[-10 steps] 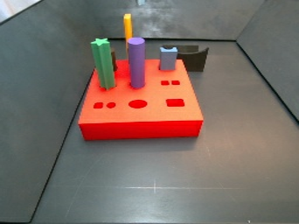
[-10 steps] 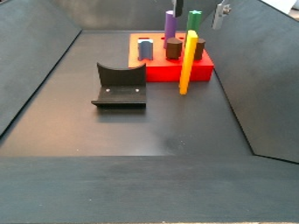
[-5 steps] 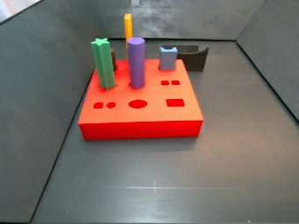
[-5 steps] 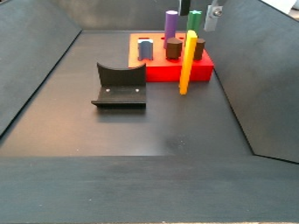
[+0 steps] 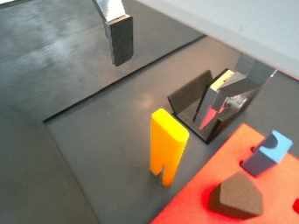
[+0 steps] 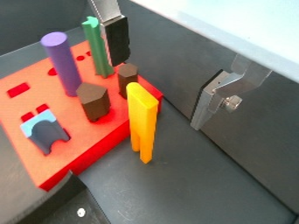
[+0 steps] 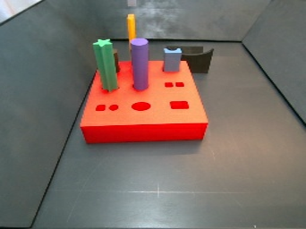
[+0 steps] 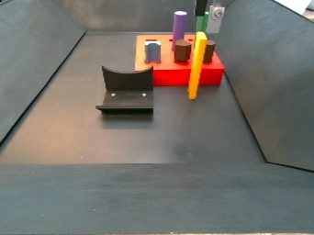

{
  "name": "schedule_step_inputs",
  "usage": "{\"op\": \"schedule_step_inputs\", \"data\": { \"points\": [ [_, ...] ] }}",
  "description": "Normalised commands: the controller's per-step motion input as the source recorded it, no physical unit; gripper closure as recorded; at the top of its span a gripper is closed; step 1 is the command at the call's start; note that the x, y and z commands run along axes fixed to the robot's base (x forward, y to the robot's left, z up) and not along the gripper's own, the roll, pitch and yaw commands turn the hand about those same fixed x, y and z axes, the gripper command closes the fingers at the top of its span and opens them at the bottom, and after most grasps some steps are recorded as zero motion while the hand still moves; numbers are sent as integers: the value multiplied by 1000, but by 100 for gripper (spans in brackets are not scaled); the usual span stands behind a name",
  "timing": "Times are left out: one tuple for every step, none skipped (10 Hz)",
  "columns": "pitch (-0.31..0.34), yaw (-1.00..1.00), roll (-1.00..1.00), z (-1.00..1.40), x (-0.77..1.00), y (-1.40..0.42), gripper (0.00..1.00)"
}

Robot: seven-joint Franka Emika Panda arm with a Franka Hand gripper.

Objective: Pick up the square-circle object. Move up. Rotate the square-circle object. Move to above the board. Insert the square-circle object.
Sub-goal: Rotate the square-circle object, then move to above the board.

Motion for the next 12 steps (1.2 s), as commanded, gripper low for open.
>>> {"op": "schedule_step_inputs", "data": {
  "points": [
    [59,-309,-8,2,13,13,0],
    [59,-178,-8,-1000,0,0,0],
    [49,-121,-7,-1000,9,1,0],
    [4,-72,-2,-1000,35,5,0],
    [-8,-61,-2,-1000,31,6,0],
    [-33,-51,-1,-833,20,10,0],
    [-46,-46,-1,-672,13,10,0],
    [-50,-43,-2,-460,8,10,0],
    [-54,-42,-3,-304,13,11,0],
    [-48,-41,-5,0,0,0,100],
    [-157,21,-280,1000,13,-199,100],
    [-139,28,-280,1000,6,-195,100]
  ]
}}
